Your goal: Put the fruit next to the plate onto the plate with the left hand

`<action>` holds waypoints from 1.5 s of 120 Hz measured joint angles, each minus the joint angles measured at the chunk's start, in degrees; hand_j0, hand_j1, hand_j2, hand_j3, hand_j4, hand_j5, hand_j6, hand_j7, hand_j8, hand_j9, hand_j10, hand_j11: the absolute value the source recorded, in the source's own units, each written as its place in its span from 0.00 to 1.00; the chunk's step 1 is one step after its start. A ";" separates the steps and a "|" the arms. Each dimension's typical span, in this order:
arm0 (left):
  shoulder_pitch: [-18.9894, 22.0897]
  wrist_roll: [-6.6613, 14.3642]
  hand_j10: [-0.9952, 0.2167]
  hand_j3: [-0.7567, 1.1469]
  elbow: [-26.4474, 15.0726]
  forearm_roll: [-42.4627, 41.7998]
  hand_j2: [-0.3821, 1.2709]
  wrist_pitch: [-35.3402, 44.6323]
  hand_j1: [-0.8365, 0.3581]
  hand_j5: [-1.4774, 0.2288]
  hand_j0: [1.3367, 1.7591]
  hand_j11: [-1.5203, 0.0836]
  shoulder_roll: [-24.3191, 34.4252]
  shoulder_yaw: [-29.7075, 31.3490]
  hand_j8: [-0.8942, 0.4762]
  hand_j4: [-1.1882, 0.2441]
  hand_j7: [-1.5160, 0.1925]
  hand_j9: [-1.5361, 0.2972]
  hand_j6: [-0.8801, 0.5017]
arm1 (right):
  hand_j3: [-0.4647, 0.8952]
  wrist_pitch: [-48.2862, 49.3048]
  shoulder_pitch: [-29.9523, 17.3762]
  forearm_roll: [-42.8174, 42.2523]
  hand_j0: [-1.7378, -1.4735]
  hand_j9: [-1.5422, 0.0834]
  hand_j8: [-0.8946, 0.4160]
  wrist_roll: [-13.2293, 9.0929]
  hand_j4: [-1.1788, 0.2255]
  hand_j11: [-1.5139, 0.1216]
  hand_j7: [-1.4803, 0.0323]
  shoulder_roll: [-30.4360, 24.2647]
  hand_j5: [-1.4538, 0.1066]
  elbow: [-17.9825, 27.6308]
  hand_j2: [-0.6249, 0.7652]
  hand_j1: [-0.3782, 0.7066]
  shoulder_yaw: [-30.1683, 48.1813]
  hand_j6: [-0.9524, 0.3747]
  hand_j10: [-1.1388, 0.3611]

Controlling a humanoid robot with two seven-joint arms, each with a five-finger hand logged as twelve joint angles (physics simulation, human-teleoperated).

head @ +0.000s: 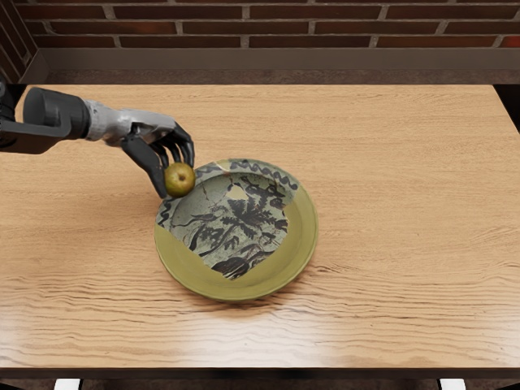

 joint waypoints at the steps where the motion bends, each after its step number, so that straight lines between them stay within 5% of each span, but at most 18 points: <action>1: -0.02 0.08 0.25 0.40 -0.14 -0.01 0.62 0.01 0.40 0.32 0.76 0.38 0.00 0.00 0.29 0.36 0.35 0.34 0.29 | 0.34 0.00 0.00 0.00 0.30 0.93 0.66 0.00 0.82 0.91 0.96 0.00 0.91 0.00 0.45 0.05 0.00 0.70 0.74; 92: -0.98 4.97 0.28 0.40 -3.85 -0.66 0.54 0.03 0.44 0.35 0.76 0.40 -8.52 0.73 0.26 0.37 0.37 0.36 0.28 | 0.34 0.00 0.00 0.00 0.30 0.93 0.66 -0.02 0.82 0.91 0.96 0.00 0.91 0.00 0.45 0.05 0.00 0.70 0.74; 150: -0.74 5.31 0.53 0.40 -3.50 -1.12 0.30 0.06 0.65 0.60 0.76 0.66 -8.65 0.44 0.41 0.59 0.62 0.59 0.40 | 0.34 0.00 0.00 0.00 0.30 0.93 0.66 0.00 0.82 0.91 0.96 0.00 0.91 0.00 0.45 0.05 0.00 0.70 0.74; 180: -0.49 5.31 0.70 0.40 -3.43 -13.98 0.26 0.06 0.85 0.75 0.76 0.83 -4.31 0.48 0.55 0.73 0.78 0.73 0.53 | 0.34 0.00 0.00 0.00 0.30 0.93 0.66 0.00 0.82 0.91 0.96 0.00 0.91 0.00 0.45 0.05 0.00 0.70 0.74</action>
